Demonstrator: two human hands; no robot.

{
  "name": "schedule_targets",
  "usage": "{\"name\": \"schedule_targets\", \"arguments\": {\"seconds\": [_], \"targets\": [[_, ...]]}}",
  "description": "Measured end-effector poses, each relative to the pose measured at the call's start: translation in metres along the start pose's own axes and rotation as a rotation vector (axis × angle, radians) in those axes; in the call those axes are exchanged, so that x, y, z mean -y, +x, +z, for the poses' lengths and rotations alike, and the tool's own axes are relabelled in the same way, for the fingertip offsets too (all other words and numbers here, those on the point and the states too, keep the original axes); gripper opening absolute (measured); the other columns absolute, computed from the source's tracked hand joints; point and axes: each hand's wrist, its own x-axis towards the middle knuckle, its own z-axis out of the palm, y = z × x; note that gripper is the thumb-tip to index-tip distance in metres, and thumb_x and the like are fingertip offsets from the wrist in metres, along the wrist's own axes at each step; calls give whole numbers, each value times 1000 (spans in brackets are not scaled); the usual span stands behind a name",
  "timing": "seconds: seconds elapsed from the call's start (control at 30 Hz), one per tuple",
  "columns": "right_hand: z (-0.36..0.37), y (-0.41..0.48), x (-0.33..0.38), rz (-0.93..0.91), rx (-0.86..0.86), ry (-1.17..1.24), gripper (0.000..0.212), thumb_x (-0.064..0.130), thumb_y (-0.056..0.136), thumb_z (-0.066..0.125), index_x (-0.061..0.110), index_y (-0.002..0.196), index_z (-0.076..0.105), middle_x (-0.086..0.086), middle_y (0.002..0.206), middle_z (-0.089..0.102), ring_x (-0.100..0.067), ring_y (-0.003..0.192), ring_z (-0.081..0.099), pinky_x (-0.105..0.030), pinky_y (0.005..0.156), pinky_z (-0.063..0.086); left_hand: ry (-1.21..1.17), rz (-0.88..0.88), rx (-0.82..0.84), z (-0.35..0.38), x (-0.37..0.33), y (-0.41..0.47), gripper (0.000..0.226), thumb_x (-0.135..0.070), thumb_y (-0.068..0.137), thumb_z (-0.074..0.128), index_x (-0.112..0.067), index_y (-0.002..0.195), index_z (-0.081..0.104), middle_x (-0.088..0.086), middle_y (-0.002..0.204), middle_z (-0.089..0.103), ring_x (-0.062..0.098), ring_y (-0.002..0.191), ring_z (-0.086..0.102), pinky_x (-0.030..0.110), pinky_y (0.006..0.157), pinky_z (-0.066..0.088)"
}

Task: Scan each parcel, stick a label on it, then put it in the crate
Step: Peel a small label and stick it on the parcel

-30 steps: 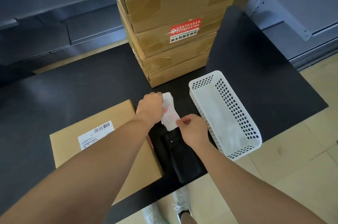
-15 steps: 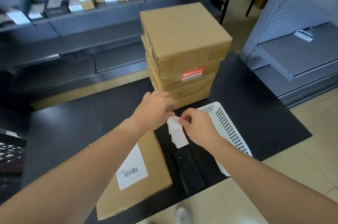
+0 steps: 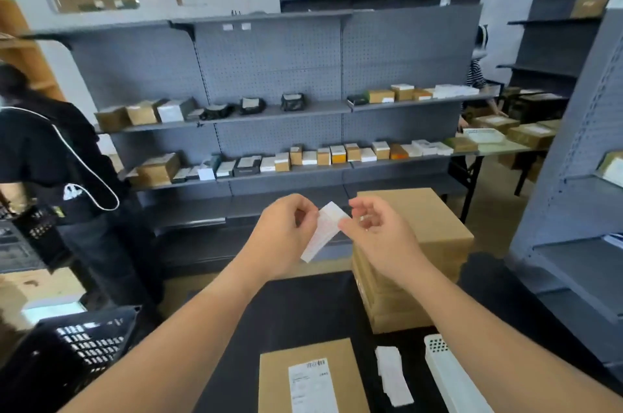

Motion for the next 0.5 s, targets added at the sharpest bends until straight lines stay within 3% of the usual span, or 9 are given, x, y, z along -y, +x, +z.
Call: {"name": "schedule_targets", "arguments": {"seconds": [0.1,0.17,0.27,0.33,0.4,0.5], "targets": [[11,-7,32,-8,39,204,17,26,92,74,26,109,69,9,104,73,-5,96,68,-17,78,55,-224,-99,-133,-30,-7,-16,19,-31,100,55,-23,88,67,-9,80,69,4,70,60,15,57,44],[18,-12,51,-24,60,276,9,23,94,72,21,103,71,9,97,77,-7,92,72,-18,73,57,-337,-129,-189,-44,-14,-25,23,-29,100,56,-21,84,69,-9,75,69,5,68,58,24,62,45],[25,-14,73,-61,67,292,7,23,97,69,18,100,73,9,92,78,-9,88,73,-23,73,60,-416,-143,-218,-59,-21,-37,27,-30,100,55,-15,85,71,5,85,74,22,73,62,41,72,52],[28,-15,83,-61,69,294,7,24,97,68,19,99,73,9,91,79,-13,89,74,-27,75,62,-443,-161,-231,-65,-23,-42,27,-30,100,55,-15,87,72,8,91,75,33,87,67,50,83,55],[29,-15,90,-66,82,291,7,23,97,69,18,98,74,5,92,79,-18,91,74,-34,79,64,-471,-181,-238,-71,-25,-45,22,-24,99,58,-16,84,72,5,90,76,29,87,68,46,84,54],[26,-15,96,-113,124,220,8,24,96,68,18,97,74,3,91,79,-20,92,75,-39,81,64,-533,-186,-252,-81,-29,-48,15,-12,95,61,-15,84,70,-2,88,76,13,84,67,25,76,49]]}}
